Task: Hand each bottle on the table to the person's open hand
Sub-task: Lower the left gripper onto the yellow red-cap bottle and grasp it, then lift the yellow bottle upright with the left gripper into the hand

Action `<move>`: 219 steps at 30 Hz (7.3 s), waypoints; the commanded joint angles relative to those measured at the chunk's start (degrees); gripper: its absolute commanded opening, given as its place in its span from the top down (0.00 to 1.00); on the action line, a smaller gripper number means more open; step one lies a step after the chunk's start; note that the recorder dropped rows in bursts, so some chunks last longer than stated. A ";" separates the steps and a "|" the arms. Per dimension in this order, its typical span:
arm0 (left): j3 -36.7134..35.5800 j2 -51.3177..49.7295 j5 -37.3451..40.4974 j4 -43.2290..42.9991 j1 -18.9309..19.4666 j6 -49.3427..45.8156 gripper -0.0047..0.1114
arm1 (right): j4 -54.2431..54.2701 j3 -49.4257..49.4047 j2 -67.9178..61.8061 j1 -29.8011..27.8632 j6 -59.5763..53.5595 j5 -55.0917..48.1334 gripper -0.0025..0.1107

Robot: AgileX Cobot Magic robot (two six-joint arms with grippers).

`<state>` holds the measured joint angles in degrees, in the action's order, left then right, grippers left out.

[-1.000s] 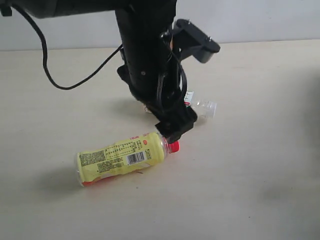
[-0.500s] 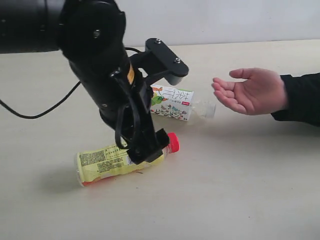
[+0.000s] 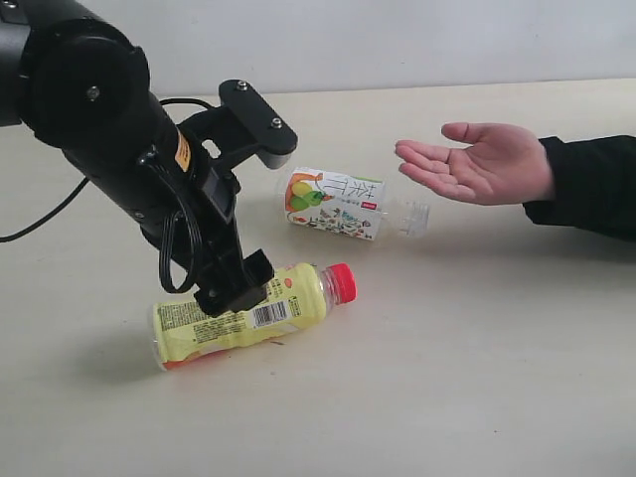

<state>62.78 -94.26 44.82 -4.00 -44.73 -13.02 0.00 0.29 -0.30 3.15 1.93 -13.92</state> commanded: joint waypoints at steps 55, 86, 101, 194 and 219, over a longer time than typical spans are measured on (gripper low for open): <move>-0.28 -3.58 -0.19 3.01 0.18 -12.37 0.13 | -0.42 -0.29 0.30 0.18 -0.26 0.31 0.98; -0.16 -15.37 -9.05 2.61 0.18 -14.83 0.13 | -0.42 -0.29 0.30 0.18 -0.31 0.32 0.98; -0.16 -15.51 -8.21 2.30 0.18 -14.83 0.13 | -0.42 -0.29 0.30 0.18 -0.31 0.32 0.98; 57.31 -41.15 -4.44 4.00 -5.87 64.43 0.96 | -0.42 -0.29 0.30 0.18 -0.27 0.68 0.98; 57.31 -40.73 -5.94 4.81 -5.87 59.73 0.27 | -0.42 -0.29 0.30 0.18 -0.27 0.31 0.98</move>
<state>119.75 -136.02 38.94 0.41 -50.28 48.14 0.00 0.29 -0.30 3.15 1.93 -13.92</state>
